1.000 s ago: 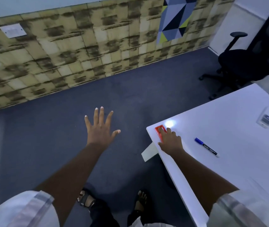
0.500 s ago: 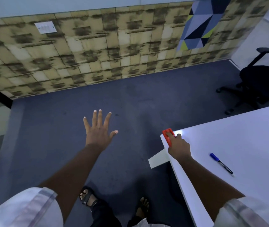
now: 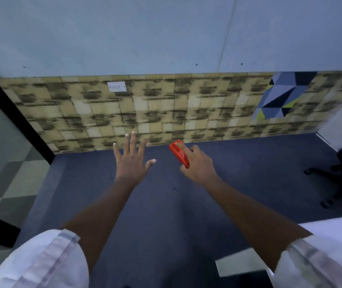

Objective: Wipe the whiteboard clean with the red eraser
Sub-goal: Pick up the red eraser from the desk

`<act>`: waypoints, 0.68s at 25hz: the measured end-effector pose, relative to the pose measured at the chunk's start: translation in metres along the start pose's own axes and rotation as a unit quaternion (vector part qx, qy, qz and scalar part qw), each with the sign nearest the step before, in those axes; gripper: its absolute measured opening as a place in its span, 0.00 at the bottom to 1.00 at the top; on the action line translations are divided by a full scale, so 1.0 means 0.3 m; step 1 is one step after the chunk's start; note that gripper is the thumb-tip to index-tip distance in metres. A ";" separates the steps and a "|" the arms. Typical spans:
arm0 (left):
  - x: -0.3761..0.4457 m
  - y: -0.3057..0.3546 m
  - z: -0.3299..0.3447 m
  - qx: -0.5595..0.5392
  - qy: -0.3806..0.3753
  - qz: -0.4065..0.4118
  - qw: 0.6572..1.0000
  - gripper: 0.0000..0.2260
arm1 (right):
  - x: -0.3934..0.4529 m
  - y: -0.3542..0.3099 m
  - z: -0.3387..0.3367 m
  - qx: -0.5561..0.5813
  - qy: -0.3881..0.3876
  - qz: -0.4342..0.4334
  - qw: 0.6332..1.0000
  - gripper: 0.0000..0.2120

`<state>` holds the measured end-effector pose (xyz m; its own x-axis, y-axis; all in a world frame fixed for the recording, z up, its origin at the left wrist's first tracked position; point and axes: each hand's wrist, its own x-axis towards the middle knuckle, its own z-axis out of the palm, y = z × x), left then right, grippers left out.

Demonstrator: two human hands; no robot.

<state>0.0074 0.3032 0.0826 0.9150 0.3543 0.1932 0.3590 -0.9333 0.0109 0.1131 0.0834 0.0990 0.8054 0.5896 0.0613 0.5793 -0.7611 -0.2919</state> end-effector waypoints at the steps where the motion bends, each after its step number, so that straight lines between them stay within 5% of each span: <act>1: 0.044 -0.091 -0.037 0.001 0.020 -0.008 1.000 0.38 | 0.071 -0.097 -0.021 0.004 0.017 -0.021 1.000 0.40; 10: 0.294 -0.920 -0.347 0.045 0.191 -0.062 0.979 0.37 | 0.599 -0.933 -0.126 -0.016 0.200 -0.228 0.953 0.37; 17: 0.570 -1.368 -0.475 0.100 0.258 -0.114 0.954 0.38 | 1.054 -1.274 -0.175 0.011 0.295 -0.313 0.903 0.33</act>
<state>-0.0098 0.7383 0.2509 0.6145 0.4218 0.6667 0.6129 -0.7874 -0.0668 0.1529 0.5465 0.2802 0.2520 0.6506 0.7164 0.9468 -0.3189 -0.0433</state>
